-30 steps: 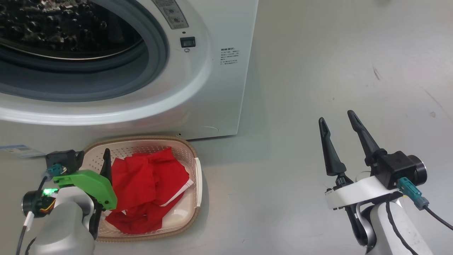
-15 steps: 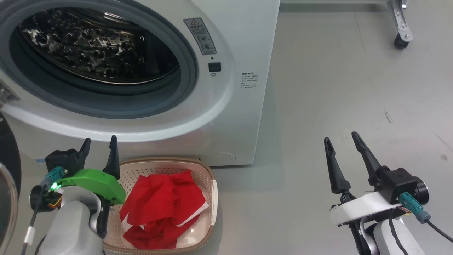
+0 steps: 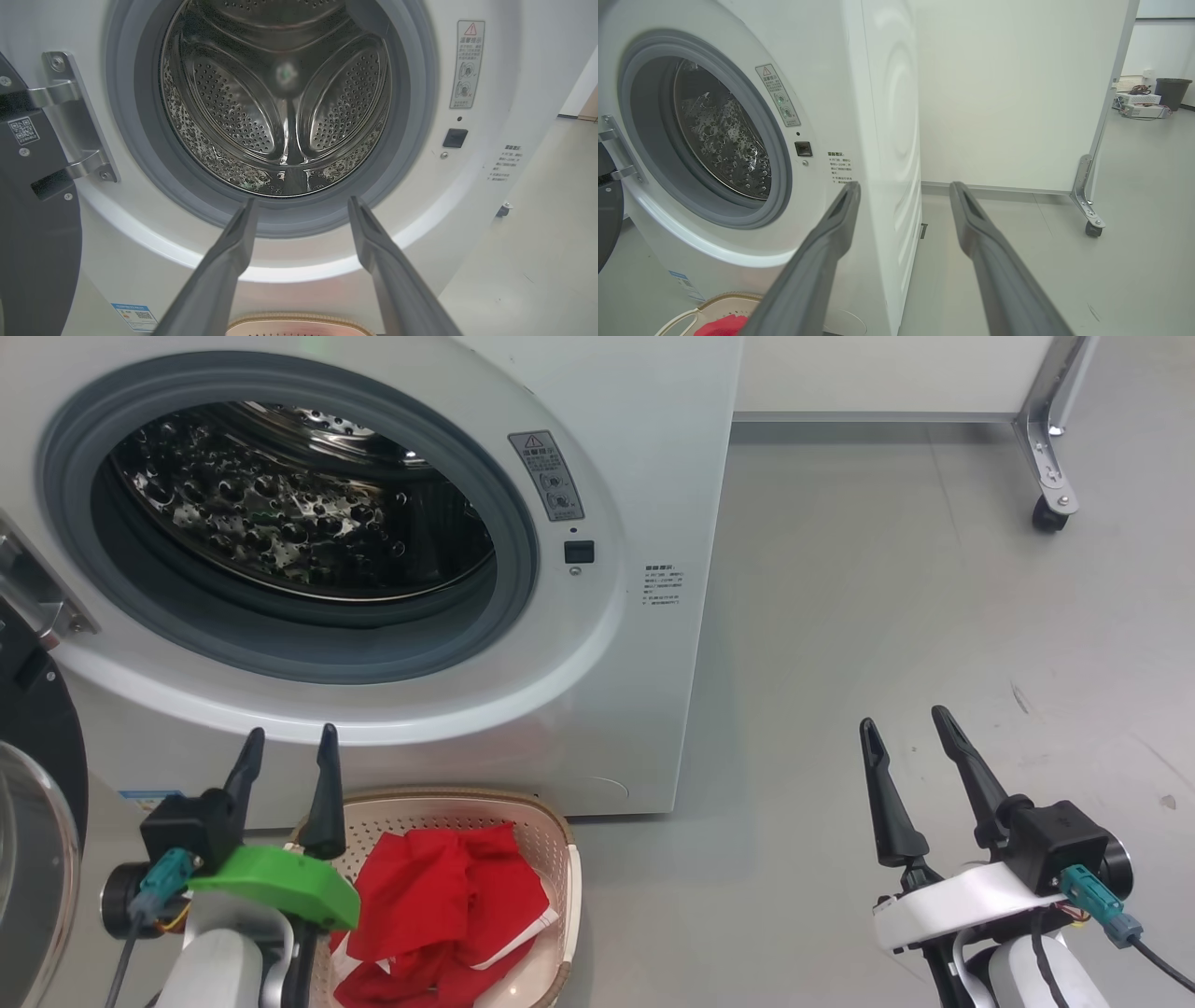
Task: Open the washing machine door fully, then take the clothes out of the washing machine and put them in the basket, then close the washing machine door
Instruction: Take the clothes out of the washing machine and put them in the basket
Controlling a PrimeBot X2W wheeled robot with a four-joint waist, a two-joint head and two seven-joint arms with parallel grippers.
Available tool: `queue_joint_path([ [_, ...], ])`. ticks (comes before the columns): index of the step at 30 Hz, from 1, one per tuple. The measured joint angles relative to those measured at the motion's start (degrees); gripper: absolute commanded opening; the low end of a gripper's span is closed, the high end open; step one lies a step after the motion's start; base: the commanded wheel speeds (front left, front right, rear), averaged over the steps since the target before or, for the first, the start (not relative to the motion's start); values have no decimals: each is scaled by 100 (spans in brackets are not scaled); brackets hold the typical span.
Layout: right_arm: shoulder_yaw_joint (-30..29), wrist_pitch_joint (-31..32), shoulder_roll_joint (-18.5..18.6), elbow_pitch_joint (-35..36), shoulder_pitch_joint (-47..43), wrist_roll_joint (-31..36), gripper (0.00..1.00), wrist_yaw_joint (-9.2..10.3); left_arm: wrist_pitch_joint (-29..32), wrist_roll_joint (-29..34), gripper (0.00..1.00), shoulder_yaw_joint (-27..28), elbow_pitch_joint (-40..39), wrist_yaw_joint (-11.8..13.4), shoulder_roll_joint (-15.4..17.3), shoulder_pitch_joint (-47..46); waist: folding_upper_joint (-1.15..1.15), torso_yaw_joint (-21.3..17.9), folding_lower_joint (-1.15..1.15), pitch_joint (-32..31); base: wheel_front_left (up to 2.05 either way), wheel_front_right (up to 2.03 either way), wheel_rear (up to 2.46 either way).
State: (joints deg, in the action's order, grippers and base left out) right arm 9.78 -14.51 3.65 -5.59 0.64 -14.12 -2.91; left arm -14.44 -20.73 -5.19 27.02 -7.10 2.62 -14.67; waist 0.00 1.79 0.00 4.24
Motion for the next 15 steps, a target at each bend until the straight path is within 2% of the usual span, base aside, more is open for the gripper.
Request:
queue_joint_path([
  [6, -110, 0, -11, 69, -59, 2, 100, 62, 0, -1, 100, 33, -441, -1, -2, 422, 0, -36, 0, -31, 0, 0, 0],
  [15, -132, 0, -10, 71, -232, 3, 100, 53, 0, 27, 100, 21, -922, -1, -2, 837, 0, -40, 0, -114, 0, 0, 0],
])
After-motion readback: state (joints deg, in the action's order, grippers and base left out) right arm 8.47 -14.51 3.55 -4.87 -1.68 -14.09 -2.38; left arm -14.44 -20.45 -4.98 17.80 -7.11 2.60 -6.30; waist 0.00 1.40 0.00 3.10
